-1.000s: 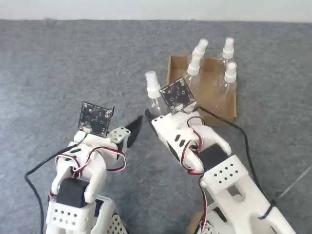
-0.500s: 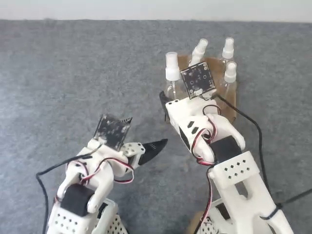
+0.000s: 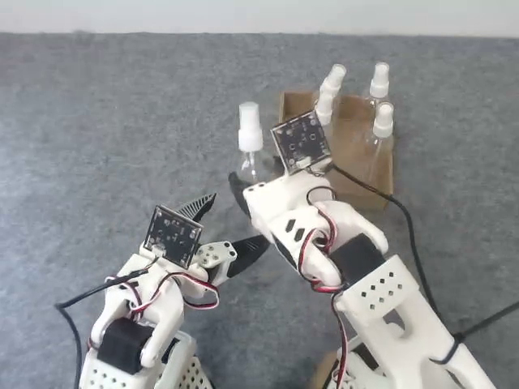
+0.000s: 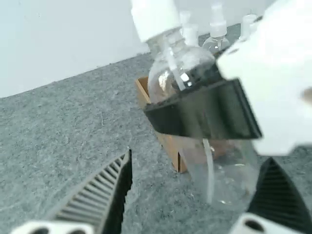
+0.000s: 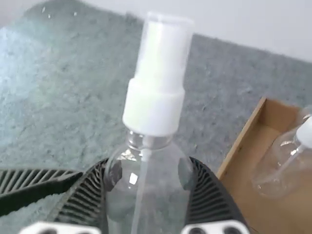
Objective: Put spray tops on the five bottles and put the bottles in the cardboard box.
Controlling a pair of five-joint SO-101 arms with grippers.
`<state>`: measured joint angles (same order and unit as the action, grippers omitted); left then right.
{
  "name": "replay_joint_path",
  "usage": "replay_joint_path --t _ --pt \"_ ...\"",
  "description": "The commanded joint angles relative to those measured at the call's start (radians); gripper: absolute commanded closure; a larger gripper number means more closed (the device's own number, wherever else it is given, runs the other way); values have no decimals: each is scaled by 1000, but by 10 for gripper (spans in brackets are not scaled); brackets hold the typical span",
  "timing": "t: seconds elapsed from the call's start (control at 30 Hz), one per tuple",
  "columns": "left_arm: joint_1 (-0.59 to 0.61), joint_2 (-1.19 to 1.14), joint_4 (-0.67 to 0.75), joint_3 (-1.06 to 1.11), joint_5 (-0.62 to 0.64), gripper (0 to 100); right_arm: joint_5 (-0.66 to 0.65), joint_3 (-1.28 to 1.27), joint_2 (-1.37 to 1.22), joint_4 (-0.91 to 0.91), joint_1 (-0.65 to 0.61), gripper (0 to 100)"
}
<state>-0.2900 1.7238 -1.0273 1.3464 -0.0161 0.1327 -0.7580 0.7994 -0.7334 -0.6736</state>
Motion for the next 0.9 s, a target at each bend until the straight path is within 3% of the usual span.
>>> replay_joint_path --t 0.0,0.33,0.57,0.73,0.87 --pt "6 11 66 39 -6 622 0 74 47 -27 -7 992" --pt "6 9 104 73 -8 622 -61 175 174 -266 -7 992" --pt "14 9 103 73 -8 622 -89 175 183 -328 12 992" --pt "18 14 98 76 -8 622 -153 176 159 -197 245 992" --pt "57 15 104 73 -8 702 -166 173 71 -88 394 992"
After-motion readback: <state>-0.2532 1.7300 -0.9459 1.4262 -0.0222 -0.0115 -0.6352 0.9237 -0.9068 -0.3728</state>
